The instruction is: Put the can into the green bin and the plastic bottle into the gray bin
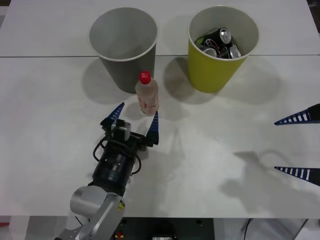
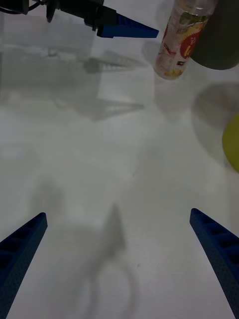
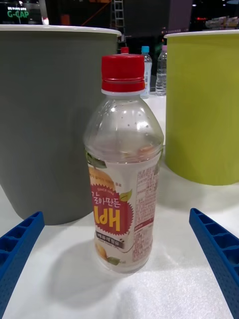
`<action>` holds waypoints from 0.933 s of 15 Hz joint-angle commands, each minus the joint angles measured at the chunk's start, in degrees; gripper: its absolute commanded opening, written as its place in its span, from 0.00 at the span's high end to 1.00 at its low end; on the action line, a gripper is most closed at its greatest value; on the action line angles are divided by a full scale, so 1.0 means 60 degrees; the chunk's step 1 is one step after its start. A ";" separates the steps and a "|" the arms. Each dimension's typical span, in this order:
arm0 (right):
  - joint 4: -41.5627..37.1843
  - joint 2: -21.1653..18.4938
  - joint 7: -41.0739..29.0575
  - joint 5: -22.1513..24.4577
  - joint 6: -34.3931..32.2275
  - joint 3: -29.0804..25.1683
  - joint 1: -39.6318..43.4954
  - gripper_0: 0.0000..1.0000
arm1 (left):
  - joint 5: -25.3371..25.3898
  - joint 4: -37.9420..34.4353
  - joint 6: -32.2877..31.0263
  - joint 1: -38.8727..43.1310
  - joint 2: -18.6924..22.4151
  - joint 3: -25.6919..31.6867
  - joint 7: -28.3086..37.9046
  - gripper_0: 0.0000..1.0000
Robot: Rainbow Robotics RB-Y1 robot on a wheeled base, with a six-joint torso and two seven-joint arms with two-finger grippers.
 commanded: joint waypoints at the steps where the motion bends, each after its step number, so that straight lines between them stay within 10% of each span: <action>1: 0.0000 0.0000 0.0000 0.0000 0.0000 0.0000 0.0000 0.00 | 0.0009 0.1241 0.1017 -0.0485 -0.0473 0.0020 -0.0027 0.00; 14: 0.0000 0.0000 0.0000 0.0000 0.0000 0.0000 0.0000 0.00 | 0.1152 0.3614 0.2482 -0.2184 -0.1000 -0.0273 -0.0320 0.00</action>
